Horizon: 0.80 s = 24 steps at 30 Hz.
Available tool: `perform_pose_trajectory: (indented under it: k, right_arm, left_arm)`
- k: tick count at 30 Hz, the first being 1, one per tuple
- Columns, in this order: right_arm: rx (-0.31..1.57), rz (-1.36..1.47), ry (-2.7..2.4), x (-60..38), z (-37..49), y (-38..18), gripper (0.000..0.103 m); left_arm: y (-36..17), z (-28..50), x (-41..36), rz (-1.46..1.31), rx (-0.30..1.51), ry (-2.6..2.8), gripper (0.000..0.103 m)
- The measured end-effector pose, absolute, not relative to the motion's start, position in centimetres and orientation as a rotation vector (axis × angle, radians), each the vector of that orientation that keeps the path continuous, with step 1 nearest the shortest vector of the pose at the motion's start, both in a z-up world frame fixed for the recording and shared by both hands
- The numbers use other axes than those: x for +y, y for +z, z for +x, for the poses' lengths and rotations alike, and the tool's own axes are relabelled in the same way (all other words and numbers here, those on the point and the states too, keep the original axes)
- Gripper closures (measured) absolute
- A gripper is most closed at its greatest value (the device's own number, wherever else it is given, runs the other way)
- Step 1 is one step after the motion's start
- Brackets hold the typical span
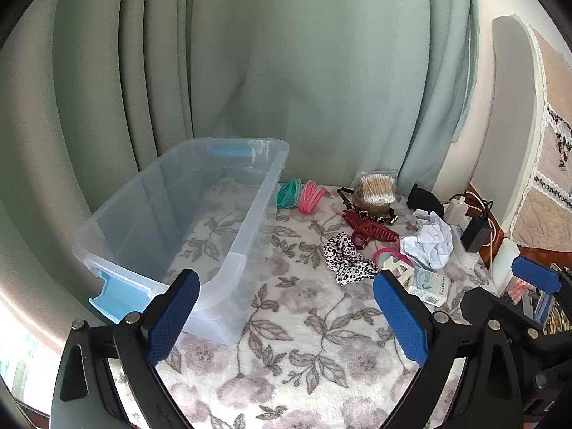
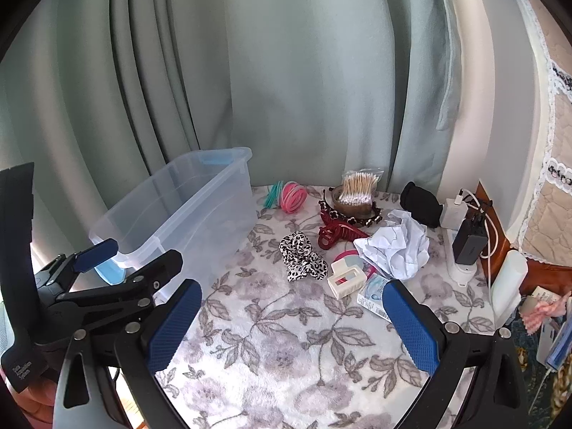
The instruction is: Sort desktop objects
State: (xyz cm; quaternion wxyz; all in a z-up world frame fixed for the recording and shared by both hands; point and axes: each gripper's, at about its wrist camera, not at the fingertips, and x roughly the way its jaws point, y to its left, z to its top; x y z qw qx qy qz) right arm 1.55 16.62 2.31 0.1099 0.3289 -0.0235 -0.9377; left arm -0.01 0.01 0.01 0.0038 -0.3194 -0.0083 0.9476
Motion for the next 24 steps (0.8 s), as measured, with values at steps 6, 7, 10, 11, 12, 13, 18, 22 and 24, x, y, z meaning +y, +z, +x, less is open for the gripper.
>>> perform_pose_trajectory:
  k: [6, 7, 10, 11, 12, 13, 18, 22, 24]
  right_arm:
    - [-0.080, 0.945, -2.762, 16.47, 1.75, 2.30, 0.000]
    - [-0.082, 0.942, -2.763, 16.45, 1.78, 2.29, 0.000]
    - [-0.095, 0.955, -2.763, 16.61, 1.51, 2.27, 0.000]
    - [-0.095, 0.958, -2.760, 16.62, 1.48, 2.24, 0.000]
    - [-0.095, 0.961, -2.758, 16.62, 1.45, 2.22, 0.000]
    - [-0.095, 0.964, -2.756, 16.63, 1.42, 2.19, 0.000]
    - [-0.096, 0.978, -2.745, 16.65, 1.26, 2.06, 0.000]
    - [-0.104, 0.962, -2.738, 16.36, 1.55, 2.15, 0.000]
    - [-0.108, 0.953, -2.736, 16.21, 1.66, 2.26, 0.000]
  left_arm:
    - [0.41, -0.50, -0.25, -1.008, -0.063, 2.953, 0.005]
    - [0.39, -0.43, -0.08, -0.995, -0.046, 2.962, 0.005]
    - [0.34, -0.62, -0.06, -1.004, -0.036, 2.964, 0.005]
    - [0.34, -0.57, 0.00, -1.007, -0.030, 2.970, 0.005]
    - [0.34, -0.52, 0.07, -1.009, -0.023, 2.976, 0.005]
    - [0.33, -0.48, 0.11, -1.011, -0.019, 2.980, 0.005]
    - [0.38, -0.27, -0.02, -1.005, -0.014, 2.992, 0.005]
    - [0.50, -0.23, -0.20, -1.003, -0.013, 2.996, 0.005]
    - [0.47, -0.25, -0.20, -1.007, -0.009, 2.997, 0.005]
